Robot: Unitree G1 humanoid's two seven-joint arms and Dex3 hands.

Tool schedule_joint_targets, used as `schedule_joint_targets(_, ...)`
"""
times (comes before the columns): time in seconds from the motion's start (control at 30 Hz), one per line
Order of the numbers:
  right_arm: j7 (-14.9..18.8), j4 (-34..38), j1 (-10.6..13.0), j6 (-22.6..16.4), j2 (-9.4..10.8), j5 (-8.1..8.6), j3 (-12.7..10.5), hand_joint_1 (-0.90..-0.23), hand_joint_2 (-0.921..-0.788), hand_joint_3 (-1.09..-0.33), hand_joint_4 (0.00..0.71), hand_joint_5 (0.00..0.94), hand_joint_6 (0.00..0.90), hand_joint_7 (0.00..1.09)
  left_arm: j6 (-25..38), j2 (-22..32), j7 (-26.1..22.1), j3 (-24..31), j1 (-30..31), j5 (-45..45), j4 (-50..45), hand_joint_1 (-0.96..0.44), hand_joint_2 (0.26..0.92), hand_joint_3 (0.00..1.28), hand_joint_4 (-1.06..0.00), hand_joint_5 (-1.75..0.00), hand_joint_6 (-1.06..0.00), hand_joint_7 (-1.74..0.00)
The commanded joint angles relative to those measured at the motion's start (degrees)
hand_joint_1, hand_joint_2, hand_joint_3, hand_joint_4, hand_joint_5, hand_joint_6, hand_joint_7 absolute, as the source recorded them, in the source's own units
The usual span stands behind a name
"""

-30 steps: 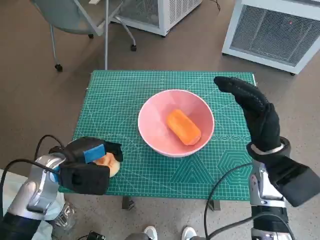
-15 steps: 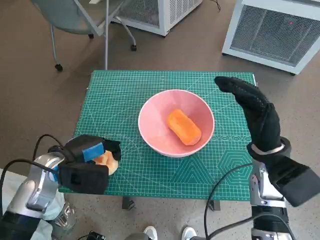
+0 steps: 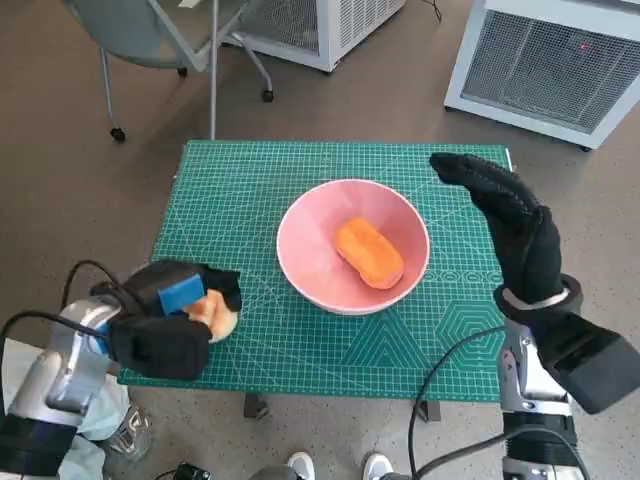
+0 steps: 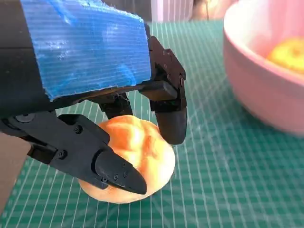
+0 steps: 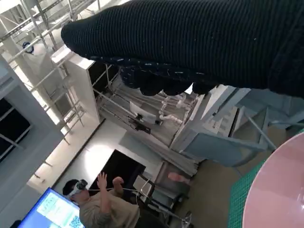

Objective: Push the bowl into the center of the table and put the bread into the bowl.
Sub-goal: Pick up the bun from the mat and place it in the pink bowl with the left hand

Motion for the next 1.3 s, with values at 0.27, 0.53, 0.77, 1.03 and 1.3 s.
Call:
schedule_joint_targets(0.27,0.4,-0.5,1.5,1.2,-0.2,0.28,0.1,-0.66,-0.921,-0.804,0.047,0.0,-0.001,0.3,-0.6,0.1,-0.9,2.3,-1.9,-2.8,-1.6,0.0,0.92,0.06,-0.73,-1.05,-0.6,-1.27)
schedule_joint_targets(0.53,-0.1,-0.1,1.3,0.9,-0.2,-0.39,-0.1,-0.662,-0.921,-0.802,0.047,0.0,-0.001,0.3,0.9,0.1,-2.7,4.0,-3.8,-5.0,-5.2,0.0,0.92,0.07,-0.73,-1.05,-0.6,-1.27)
schedule_joint_targets(0.77,0.0,0.6,0.7,0.7,-0.2,-0.67,0.0,-0.656,-0.921,-0.801,0.048,0.001,-0.001,0.31,4.4,-1.5,-3.2,6.0,-7.7,-7.3,-9.9,0.0,0.92,0.07,-0.72,-1.06,-0.6,-1.27)
schedule_joint_targets(1.03,0.5,1.4,0.2,0.4,-0.1,-0.51,0.2,-0.655,-0.921,-0.801,0.048,0.001,-0.001,0.31,7.8,-5.2,-1.8,5.9,-13.2,-7.5,-13.0,0.0,0.916,0.06,-0.75,-1.04,-0.61,-1.24)
schedule_joint_targets(1.3,1.0,1.5,0.5,0.0,-0.2,-0.19,0.3,-0.658,-0.921,-0.801,0.048,0.0,-0.001,0.31,10.1,-10.3,-0.8,2.9,-20.0,-5.7,-13.6,0.0,0.904,0.05,-0.79,-1.03,-0.64,-1.18)
